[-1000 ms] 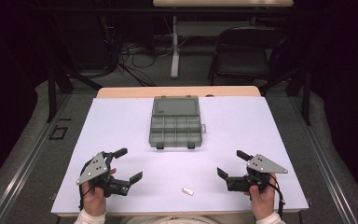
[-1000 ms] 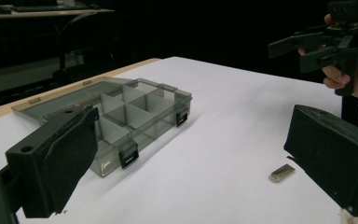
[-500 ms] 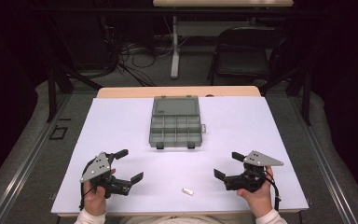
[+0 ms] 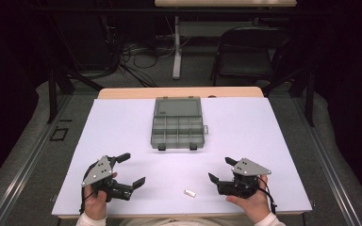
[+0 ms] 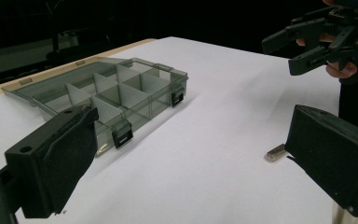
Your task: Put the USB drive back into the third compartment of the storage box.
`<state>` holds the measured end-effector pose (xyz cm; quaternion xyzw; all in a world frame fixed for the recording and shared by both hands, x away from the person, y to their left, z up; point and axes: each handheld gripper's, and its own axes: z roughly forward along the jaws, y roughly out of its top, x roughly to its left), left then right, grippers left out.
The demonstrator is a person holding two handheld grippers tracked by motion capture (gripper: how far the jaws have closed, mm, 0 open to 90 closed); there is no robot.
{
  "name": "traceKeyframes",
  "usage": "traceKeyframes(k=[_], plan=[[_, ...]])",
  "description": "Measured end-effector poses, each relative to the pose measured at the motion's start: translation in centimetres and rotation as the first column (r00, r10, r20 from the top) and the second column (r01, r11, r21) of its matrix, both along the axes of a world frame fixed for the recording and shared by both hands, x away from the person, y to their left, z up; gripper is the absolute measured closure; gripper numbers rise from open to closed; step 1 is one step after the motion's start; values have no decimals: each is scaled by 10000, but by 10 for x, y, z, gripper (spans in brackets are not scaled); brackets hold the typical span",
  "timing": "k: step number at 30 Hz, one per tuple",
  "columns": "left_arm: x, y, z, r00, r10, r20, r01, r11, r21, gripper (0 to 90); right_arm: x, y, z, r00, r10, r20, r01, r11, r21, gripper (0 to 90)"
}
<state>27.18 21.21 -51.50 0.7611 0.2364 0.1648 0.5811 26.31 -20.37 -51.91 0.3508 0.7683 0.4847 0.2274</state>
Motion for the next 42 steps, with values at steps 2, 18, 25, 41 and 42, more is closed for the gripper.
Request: traceKeyframes(k=[2, 18, 25, 41, 42], plan=[[0, 0, 0, 10000, -29, -30, 30, 10000, 7, 21, -1, 2, -1, 9999, 139, -29, -139, 9998, -104, 222], [2, 0, -1, 9999, -5, -130, 6, 10000, 44, 22, -7, 20, -6, 9951, 961, 252, -951, 9948, -376, 413], [1, 0, -1, 9999, -41, -145, 42, 10000, 67, 22, -8, 25, -9, 9927, 1201, -101, -1205, 9917, -452, 461], [1, 0, -1, 9998, -78, -181, 80, 9999, 82, 23, -8, 38, -18, 9770, 2079, -479, -2101, 9766, -467, 547], [1, 0, -1, 9999, -64, -153, 65, 10000, 75, 23, -7, 39, -19, 9755, 2143, -503, -2164, 9755, -399, 551]])
